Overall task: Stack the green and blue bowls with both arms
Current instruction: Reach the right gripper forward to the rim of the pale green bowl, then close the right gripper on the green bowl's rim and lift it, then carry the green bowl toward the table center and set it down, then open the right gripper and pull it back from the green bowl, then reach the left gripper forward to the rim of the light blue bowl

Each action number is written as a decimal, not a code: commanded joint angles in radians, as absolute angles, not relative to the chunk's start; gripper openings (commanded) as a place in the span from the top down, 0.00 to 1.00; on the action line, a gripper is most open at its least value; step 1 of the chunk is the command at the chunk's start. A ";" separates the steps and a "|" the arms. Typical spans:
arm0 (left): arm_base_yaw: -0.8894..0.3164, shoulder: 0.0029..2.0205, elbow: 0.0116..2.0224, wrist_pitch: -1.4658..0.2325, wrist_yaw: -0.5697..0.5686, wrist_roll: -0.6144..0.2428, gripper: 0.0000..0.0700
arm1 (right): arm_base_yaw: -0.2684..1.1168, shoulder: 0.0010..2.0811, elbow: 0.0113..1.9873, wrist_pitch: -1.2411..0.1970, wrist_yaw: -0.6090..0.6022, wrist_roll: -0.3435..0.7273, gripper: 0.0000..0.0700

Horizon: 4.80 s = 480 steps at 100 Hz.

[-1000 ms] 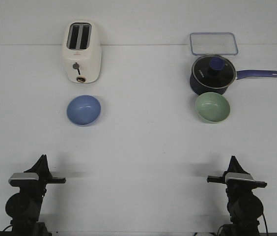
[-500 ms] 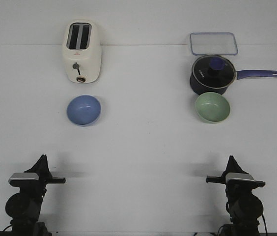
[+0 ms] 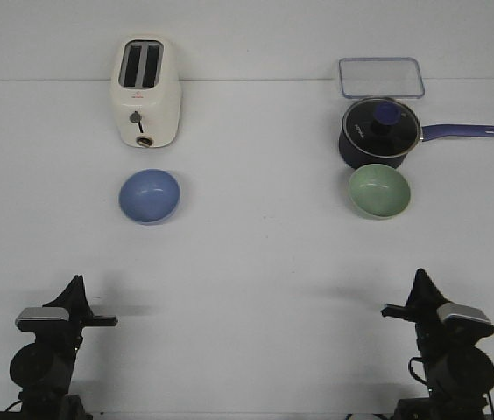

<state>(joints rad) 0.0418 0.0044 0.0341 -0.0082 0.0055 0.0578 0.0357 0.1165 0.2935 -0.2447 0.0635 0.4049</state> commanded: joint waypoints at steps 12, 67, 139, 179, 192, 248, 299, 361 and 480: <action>0.045 0.003 0.014 0.002 0.008 0.056 0.98 | 0.035 0.445 0.642 -0.377 0.139 0.264 0.61; 0.045 0.003 0.014 0.002 0.008 0.056 0.98 | -0.113 1.528 1.341 -0.702 -0.046 0.233 0.33; 0.045 0.003 0.014 0.002 0.008 0.056 0.98 | -0.170 1.868 1.407 -0.562 -0.135 0.249 0.89; 0.045 0.003 0.014 0.002 0.008 0.056 0.98 | -0.186 1.717 1.407 -0.611 -0.213 0.265 1.00; 0.045 0.003 0.014 0.002 0.008 0.056 0.98 | -0.175 1.583 1.381 -0.682 -0.276 0.265 1.00; 0.045 0.003 0.014 0.001 0.008 0.056 0.98 | 0.476 1.216 0.895 -0.515 -0.125 0.454 1.00; 0.045 0.003 0.014 0.002 0.008 0.056 0.98 | 0.590 1.416 0.895 -0.496 -0.051 0.445 1.00; 0.045 0.003 0.014 0.002 0.008 0.056 0.98 | 0.579 1.169 0.897 -0.517 0.008 0.343 0.50; 0.044 0.304 0.479 -0.169 0.027 -0.377 0.98 | 0.748 0.387 0.612 -0.576 0.316 0.314 0.50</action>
